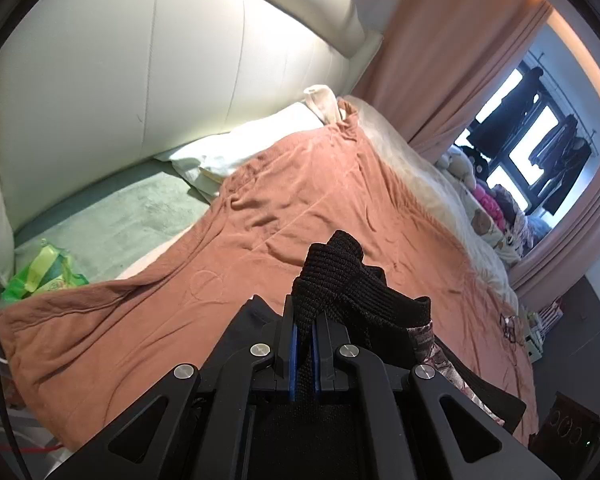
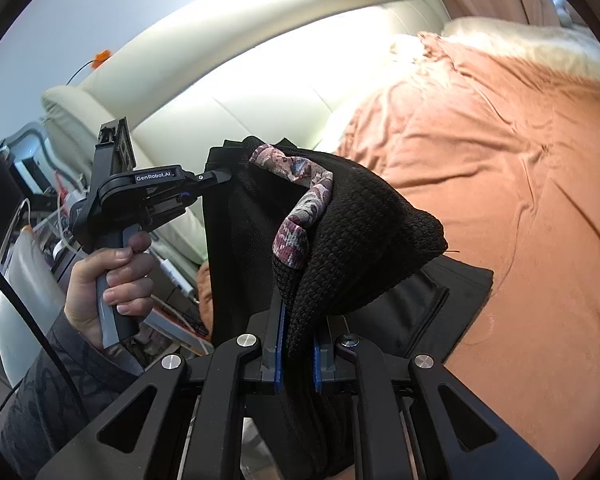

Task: Fold small clothes
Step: 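Lift the shirt end with both grippers and fold it over, then lower the folded shirt onto the bed and open both grippers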

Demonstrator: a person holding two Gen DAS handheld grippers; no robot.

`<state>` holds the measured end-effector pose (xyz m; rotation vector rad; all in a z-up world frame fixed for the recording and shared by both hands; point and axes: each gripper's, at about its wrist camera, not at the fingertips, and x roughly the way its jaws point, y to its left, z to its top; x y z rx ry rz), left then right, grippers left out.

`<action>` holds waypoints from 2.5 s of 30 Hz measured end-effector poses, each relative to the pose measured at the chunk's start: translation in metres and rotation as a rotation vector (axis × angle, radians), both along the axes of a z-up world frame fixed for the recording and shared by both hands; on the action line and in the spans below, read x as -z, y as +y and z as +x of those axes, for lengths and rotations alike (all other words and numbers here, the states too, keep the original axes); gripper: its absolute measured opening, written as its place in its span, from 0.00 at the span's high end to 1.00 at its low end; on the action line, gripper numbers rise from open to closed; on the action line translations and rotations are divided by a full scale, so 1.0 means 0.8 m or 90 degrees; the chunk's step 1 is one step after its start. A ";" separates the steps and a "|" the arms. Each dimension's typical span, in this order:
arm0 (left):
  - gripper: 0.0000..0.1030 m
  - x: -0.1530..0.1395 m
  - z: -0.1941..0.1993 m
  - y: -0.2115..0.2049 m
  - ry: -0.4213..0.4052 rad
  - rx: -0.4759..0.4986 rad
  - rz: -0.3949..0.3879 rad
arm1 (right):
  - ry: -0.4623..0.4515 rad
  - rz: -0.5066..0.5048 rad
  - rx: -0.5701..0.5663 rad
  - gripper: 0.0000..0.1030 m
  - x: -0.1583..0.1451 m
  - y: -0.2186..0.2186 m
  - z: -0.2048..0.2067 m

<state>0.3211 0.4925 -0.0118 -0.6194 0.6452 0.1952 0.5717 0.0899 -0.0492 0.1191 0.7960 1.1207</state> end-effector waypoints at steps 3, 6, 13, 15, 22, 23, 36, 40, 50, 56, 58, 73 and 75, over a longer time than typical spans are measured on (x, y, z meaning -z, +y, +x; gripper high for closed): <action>0.95 0.025 0.026 0.000 0.027 0.008 0.000 | 0.020 0.003 -0.002 0.93 0.018 0.000 0.019; 0.95 0.049 0.046 0.001 0.050 0.013 -0.002 | 0.045 -0.001 -0.001 0.93 0.038 0.003 0.038; 0.95 0.096 0.092 0.003 0.103 0.022 0.010 | 0.098 0.015 0.005 0.93 0.079 0.016 0.085; 0.95 0.109 0.107 0.004 0.119 0.024 0.015 | 0.112 0.020 0.005 0.93 0.094 0.018 0.097; 0.93 0.165 0.140 0.017 0.181 -0.034 0.024 | 0.169 -0.017 0.051 0.90 0.151 0.025 0.138; 0.90 0.173 0.140 0.019 0.191 -0.039 0.020 | 0.191 -0.028 0.057 0.90 0.161 0.025 0.144; 0.65 0.152 0.077 0.013 0.215 -0.062 0.088 | 0.112 -0.012 0.155 0.44 0.114 -0.011 0.109; 0.65 0.146 0.071 0.012 0.202 -0.049 0.083 | 0.109 0.002 0.120 0.44 0.111 0.003 0.103; 0.65 0.180 0.143 -0.027 0.211 0.037 0.031 | 0.122 -0.092 0.103 0.67 0.135 0.065 0.151; 0.65 0.195 0.203 -0.051 0.235 0.050 0.069 | 0.172 -0.086 0.129 0.83 0.160 0.068 0.179; 0.65 0.202 0.220 -0.055 0.250 0.044 0.092 | 0.171 -0.087 0.130 0.88 0.165 0.066 0.178; 0.61 0.167 0.180 -0.038 0.285 0.027 0.178 | 0.079 -0.097 0.125 0.71 0.127 0.072 0.136; 0.61 0.170 0.162 -0.024 0.292 0.011 0.178 | 0.063 -0.095 0.128 0.56 0.121 0.072 0.125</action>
